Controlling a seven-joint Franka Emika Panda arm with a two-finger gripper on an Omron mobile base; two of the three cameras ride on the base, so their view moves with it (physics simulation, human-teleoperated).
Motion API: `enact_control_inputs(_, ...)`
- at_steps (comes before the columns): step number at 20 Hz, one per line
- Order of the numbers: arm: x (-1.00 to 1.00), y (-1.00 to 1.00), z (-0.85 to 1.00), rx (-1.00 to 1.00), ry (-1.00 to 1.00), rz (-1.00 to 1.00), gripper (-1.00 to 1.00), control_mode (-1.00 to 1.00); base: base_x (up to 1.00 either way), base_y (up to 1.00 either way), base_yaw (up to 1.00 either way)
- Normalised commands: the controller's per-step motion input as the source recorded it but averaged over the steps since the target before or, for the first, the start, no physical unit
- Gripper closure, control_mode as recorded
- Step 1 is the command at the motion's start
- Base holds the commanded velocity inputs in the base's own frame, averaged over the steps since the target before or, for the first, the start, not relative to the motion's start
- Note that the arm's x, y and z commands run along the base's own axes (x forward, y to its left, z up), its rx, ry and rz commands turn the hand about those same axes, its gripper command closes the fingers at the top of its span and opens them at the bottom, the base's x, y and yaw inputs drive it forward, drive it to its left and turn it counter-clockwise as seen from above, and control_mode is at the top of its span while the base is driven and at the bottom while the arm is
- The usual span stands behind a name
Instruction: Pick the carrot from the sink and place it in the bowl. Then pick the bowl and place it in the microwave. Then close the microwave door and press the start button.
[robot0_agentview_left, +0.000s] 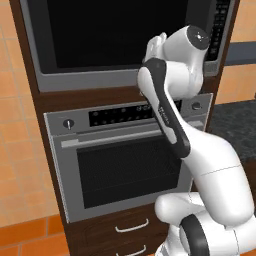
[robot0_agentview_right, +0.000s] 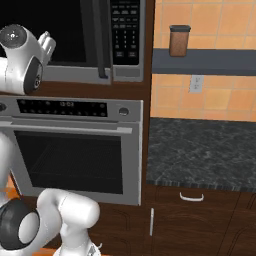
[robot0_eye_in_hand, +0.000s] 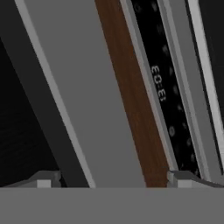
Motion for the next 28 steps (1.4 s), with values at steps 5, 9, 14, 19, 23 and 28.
enact_control_inputs(5, 1.0, 0.17, 0.04, 0.05, 0.14, 0.13, -1.0, -1.0, 0.0, 0.0, 0.0)
enact_control_inputs(9, 0.56, 0.19, 0.0, 0.02, 0.07, 0.12, -1.0, -1.0, 0.0, 0.0, 0.0)
enact_control_inputs(14, -0.8, -0.17, -0.09, 0.02, -0.14, 0.16, -1.0, -1.0, 0.0, 0.0, 0.0)
enact_control_inputs(19, -0.97, -0.94, 0.01, 0.1, -0.14, 0.17, -1.0, -1.0, 0.0, 0.0, 0.0)
enact_control_inputs(23, -0.66, -1.0, 0.0, 0.08, -0.04, 0.13, -1.0, -1.0, 0.0, 0.0, 0.0)
enact_control_inputs(28, -0.26, -0.99, -0.03, 0.05, -0.04, 0.03, -1.0, -1.0, 0.0, 0.0, 0.0)
